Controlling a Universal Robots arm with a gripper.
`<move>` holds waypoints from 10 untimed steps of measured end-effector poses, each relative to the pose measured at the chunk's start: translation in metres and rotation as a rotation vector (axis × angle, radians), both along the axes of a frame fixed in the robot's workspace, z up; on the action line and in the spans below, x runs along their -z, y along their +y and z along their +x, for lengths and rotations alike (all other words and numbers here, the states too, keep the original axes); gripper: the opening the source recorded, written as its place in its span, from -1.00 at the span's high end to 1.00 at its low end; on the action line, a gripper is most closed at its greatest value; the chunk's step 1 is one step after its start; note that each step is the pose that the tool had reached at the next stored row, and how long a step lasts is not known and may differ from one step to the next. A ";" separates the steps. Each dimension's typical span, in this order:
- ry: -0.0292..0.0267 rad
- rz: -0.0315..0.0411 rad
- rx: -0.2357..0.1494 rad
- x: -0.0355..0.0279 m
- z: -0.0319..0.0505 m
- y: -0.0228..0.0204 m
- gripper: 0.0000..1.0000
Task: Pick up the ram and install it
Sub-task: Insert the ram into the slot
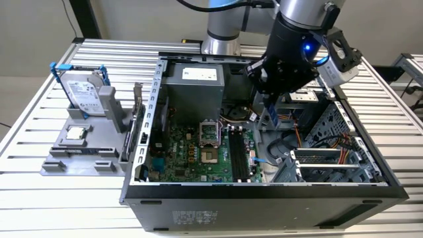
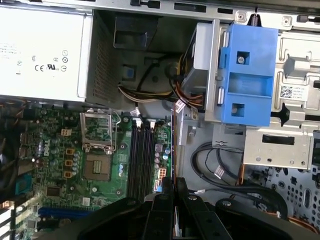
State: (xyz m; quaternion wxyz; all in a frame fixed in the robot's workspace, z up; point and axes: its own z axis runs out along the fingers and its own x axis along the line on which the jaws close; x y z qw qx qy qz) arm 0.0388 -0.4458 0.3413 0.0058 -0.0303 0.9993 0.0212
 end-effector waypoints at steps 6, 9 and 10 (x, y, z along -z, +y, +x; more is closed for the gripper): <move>0.0000 -0.0077 0.000 0.0096 0.0000 0.0000 1.00; 0.0000 -0.0078 0.003 0.0148 0.0000 0.0000 1.00; 0.0000 -0.0079 0.007 0.0166 0.0000 0.0000 1.00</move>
